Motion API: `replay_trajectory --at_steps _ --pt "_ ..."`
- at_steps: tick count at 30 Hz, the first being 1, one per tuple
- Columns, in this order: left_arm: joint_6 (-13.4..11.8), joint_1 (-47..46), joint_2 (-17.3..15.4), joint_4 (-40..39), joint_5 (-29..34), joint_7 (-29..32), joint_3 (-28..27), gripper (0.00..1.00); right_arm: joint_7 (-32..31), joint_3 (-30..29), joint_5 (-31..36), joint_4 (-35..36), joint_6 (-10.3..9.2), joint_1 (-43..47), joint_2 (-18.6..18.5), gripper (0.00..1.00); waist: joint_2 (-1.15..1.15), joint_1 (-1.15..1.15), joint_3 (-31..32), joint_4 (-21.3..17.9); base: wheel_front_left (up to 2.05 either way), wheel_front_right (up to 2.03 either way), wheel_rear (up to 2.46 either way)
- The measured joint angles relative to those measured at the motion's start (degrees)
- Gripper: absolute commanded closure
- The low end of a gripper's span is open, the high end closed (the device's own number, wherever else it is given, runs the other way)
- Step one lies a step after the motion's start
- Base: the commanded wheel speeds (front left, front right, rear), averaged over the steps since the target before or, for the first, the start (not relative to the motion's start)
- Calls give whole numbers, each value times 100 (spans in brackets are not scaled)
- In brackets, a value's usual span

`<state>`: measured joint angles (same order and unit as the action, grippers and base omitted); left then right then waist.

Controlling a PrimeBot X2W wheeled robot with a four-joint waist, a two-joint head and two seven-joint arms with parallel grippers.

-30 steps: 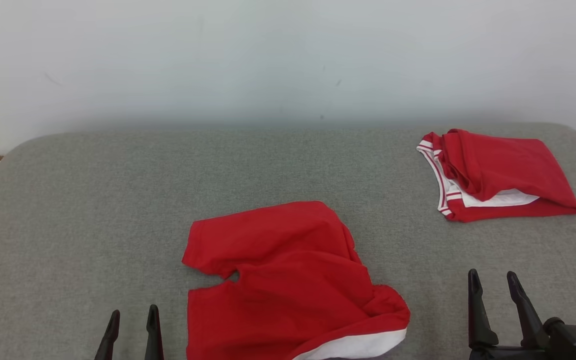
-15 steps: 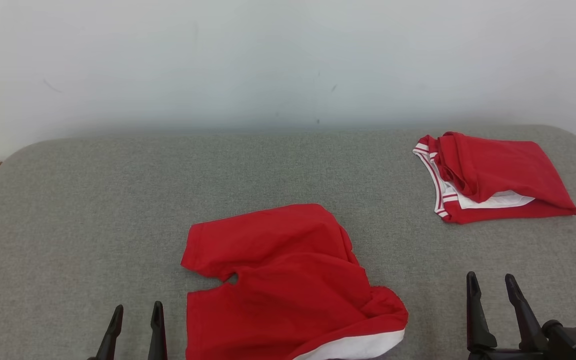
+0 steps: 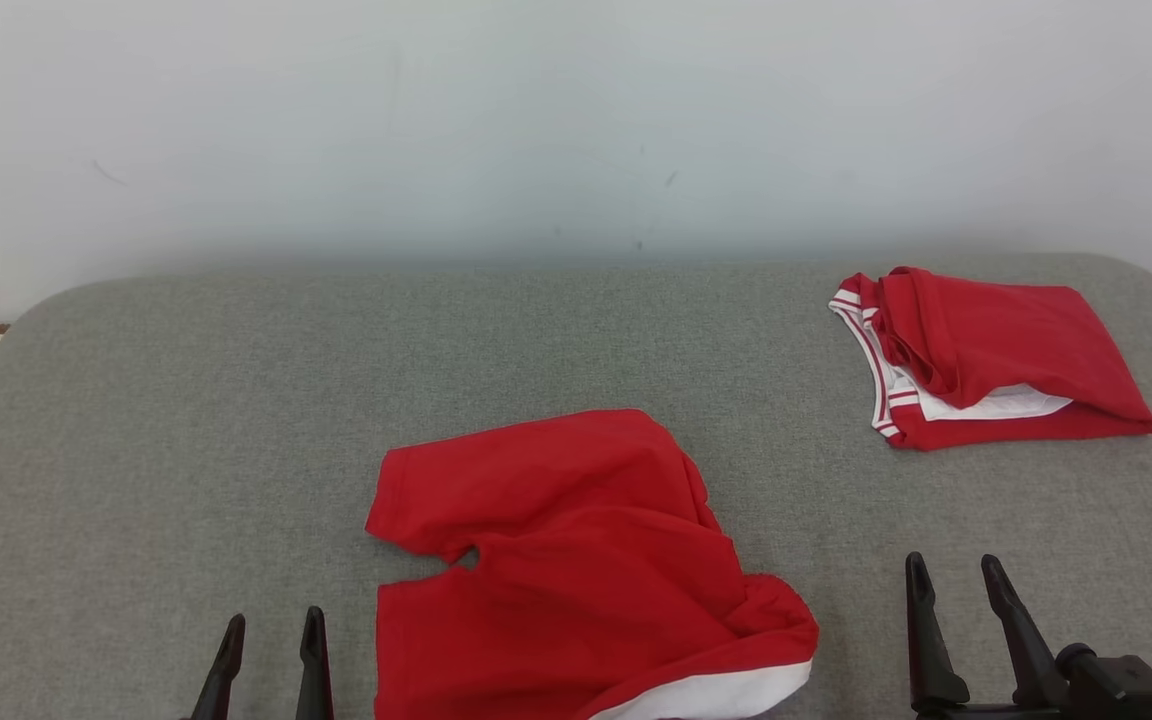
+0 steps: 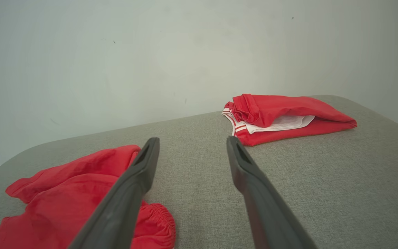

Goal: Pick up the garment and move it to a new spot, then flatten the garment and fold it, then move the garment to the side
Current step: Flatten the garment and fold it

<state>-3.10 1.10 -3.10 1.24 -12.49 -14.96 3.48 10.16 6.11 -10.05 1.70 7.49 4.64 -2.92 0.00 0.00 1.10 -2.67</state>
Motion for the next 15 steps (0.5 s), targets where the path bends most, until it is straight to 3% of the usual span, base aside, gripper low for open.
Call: replay_trajectory --at_steps 15 --pt "-47 15 -12 29 0 0 59 0 -33 47 16 2 0 -14 0 0 0 0 41 19 0 0 0"
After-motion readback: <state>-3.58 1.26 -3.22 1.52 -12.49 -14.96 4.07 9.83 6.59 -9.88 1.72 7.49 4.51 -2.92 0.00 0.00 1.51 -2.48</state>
